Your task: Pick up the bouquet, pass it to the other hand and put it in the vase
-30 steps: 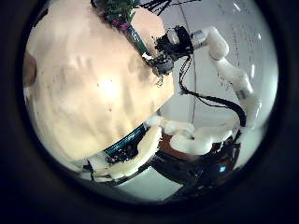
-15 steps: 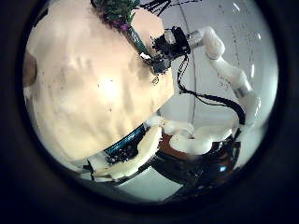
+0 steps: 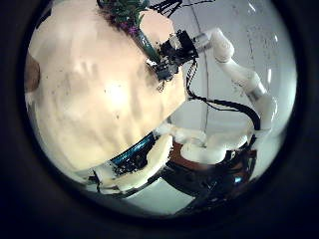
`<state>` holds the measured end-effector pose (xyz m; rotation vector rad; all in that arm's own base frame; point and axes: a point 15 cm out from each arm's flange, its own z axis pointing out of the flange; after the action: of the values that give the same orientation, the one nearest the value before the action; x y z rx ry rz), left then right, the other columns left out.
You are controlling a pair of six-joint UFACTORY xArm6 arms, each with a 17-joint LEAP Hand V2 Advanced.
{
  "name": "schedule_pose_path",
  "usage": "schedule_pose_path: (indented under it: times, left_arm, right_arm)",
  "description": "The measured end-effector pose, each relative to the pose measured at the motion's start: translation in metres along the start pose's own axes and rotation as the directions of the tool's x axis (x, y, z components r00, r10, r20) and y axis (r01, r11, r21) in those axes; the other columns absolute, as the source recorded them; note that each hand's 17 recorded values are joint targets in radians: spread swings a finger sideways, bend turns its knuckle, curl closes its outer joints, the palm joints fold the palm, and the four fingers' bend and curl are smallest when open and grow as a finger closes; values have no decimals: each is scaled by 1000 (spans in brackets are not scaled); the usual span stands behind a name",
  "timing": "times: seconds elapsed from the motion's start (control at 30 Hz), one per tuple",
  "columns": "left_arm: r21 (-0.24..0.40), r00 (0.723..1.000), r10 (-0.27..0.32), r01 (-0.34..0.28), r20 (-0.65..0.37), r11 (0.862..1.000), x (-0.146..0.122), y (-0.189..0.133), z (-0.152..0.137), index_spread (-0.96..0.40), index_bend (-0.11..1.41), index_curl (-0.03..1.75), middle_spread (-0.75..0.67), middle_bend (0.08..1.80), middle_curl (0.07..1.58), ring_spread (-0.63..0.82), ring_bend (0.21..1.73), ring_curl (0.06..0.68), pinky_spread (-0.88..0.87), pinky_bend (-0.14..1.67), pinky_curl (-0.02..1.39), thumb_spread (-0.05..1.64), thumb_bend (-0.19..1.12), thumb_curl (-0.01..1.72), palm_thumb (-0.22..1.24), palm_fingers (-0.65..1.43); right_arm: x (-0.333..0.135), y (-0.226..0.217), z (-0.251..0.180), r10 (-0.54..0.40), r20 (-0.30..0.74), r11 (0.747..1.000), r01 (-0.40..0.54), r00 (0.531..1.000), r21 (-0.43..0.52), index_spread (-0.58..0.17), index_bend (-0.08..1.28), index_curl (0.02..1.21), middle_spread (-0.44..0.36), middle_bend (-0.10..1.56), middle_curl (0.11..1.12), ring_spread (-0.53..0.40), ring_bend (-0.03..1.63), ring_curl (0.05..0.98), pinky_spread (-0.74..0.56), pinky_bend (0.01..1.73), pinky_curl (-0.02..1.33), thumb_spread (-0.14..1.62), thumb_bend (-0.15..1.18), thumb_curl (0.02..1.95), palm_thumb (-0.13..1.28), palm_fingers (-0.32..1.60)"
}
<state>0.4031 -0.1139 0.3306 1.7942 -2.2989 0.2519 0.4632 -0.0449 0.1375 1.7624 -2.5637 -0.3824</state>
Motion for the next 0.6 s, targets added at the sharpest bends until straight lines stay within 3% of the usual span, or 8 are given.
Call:
schedule_pose_path:
  times: [0.43,0.6]
  left_arm:
    - [1,1000,-3,3,0,1000,1,0,-2,250,167,309,496,194,294,607,448,219,587,313,313,879,-32,310,320,13]
    - [1,1000,-3,3,0,1000,1,0,-2,250,166,309,496,193,296,607,450,219,587,312,312,879,-32,310,320,14]
  right_arm:
    - [-7,13,12,-20,-11,997,19,1000,-72,-62,164,280,85,531,388,2,866,195,107,628,171,985,-22,396,686,382]
    - [-7,12,11,-21,-14,997,20,1000,-70,-108,184,305,12,598,412,-100,977,219,-29,657,145,974,-20,416,735,568]
